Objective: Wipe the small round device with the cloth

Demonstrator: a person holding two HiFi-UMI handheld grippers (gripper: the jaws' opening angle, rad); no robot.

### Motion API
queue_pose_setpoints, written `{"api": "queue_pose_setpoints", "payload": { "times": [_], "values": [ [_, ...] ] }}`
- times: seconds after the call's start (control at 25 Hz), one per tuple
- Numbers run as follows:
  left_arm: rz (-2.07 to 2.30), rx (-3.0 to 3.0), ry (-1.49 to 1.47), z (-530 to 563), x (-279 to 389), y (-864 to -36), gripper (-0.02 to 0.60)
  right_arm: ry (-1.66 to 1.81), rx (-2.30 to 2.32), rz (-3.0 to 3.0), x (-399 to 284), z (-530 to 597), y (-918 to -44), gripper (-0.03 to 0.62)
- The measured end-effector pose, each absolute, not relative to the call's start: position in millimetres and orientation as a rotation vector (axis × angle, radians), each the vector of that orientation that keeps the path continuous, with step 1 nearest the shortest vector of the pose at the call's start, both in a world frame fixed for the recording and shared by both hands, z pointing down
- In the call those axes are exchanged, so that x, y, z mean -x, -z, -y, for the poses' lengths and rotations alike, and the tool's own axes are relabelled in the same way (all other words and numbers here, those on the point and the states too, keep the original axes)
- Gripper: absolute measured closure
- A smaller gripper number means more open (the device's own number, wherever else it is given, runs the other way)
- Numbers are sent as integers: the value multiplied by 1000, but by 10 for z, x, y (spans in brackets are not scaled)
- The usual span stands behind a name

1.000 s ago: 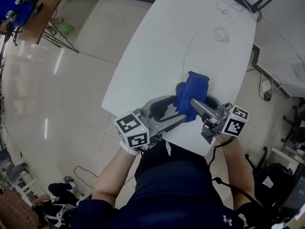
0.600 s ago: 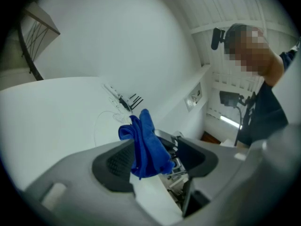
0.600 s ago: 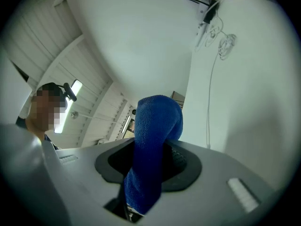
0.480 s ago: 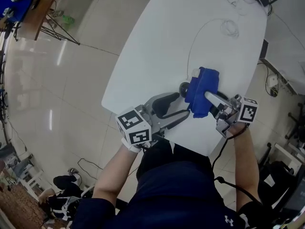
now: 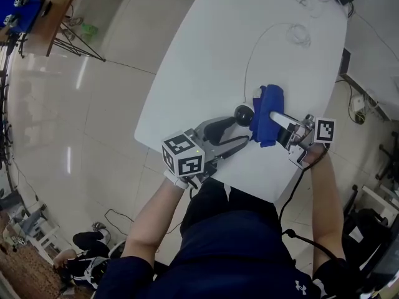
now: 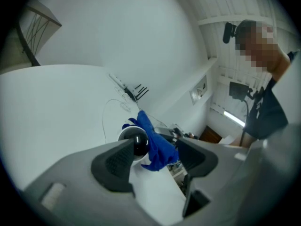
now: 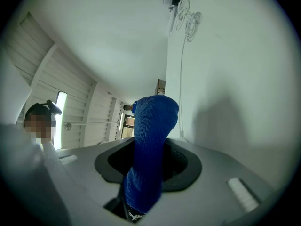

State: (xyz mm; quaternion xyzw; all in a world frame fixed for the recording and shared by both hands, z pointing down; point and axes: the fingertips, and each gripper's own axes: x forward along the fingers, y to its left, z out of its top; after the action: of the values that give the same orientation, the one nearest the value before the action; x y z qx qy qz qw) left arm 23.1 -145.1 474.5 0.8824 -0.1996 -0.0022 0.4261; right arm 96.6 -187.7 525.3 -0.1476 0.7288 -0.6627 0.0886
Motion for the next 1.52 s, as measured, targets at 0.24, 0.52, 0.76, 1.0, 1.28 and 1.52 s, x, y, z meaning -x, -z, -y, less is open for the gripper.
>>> {"api": "queue_pose_setpoints", "payload": {
  "times": [0.24, 0.52, 0.76, 1.0, 1.28, 1.52],
  "values": [
    [511, -2222, -30, 1439, -224, -4785, 291, 2057, 671, -2573, -943, 1704, -5771, 439],
    [646, -2293, -111, 1449, -146, -4749, 291, 1593, 1105, -2843, -1139, 1802, -5397, 439],
    [654, -2457, -379, 1229, -230, -4792, 291, 407, 1285, -3543, -730, 1548, -4820, 439],
    [660, -2551, -534, 1161, -310, -4938, 291, -543, 1380, -3707, -456, 1568, -4613, 439],
    [656, -2500, -504, 1222, -324, -5026, 293, -26, 1480, -3720, -745, 1848, -4882, 439],
    [602, -2447, -491, 1115, -412, -5073, 293, 716, 1365, -3728, -902, 1856, -5431, 439]
  ]
}}
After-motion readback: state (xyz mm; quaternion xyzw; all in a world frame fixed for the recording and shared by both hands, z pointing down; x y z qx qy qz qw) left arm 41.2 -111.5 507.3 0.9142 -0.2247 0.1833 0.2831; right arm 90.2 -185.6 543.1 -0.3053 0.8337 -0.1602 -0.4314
